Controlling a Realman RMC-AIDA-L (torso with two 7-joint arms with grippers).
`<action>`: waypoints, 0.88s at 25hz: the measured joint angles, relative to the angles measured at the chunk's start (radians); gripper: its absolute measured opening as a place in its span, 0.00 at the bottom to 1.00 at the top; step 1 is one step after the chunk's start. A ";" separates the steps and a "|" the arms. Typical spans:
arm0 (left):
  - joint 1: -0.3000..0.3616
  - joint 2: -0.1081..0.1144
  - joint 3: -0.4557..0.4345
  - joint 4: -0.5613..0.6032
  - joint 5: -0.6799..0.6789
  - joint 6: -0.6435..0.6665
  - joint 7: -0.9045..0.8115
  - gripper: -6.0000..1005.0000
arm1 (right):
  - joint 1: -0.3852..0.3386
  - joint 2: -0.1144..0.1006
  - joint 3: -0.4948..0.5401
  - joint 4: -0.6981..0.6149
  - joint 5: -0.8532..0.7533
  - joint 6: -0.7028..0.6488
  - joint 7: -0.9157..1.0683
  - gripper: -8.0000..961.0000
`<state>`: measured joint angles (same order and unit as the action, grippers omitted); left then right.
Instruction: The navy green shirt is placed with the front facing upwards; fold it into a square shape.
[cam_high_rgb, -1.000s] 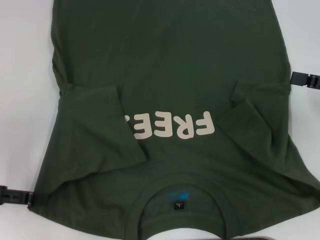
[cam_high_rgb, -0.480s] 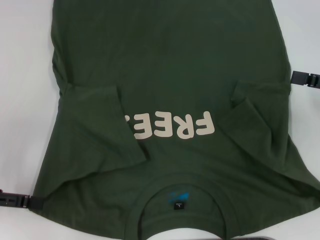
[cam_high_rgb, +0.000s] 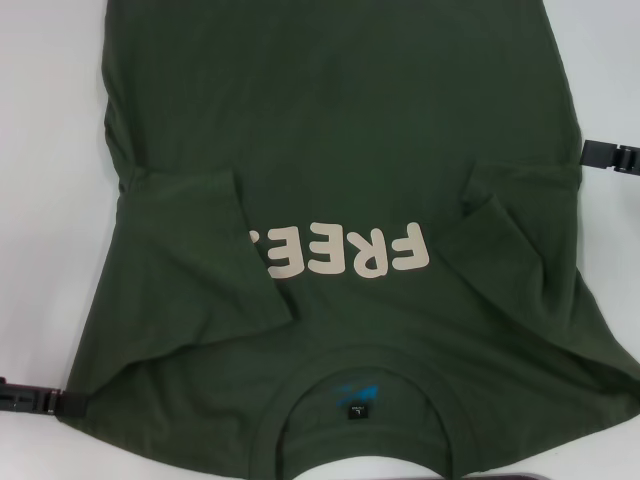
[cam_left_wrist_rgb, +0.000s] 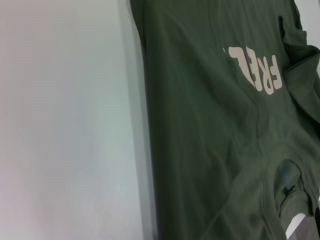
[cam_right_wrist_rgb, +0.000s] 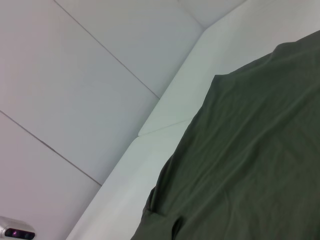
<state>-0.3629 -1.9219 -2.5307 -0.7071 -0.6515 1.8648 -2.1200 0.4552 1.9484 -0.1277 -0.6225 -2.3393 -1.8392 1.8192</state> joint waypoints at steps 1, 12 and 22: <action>0.000 0.000 0.000 0.000 0.002 0.000 -0.001 0.90 | 0.000 -0.001 0.001 0.000 0.000 0.000 0.000 0.73; -0.003 -0.007 0.000 0.000 0.007 -0.001 -0.011 0.90 | 0.000 -0.004 0.004 0.001 0.000 0.000 0.002 0.73; -0.024 -0.018 0.006 0.000 0.008 -0.001 -0.012 0.90 | 0.002 -0.005 0.003 0.001 0.000 0.000 0.002 0.73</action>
<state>-0.3870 -1.9402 -2.5249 -0.7071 -0.6438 1.8638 -2.1321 0.4569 1.9431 -0.1245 -0.6212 -2.3393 -1.8392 1.8207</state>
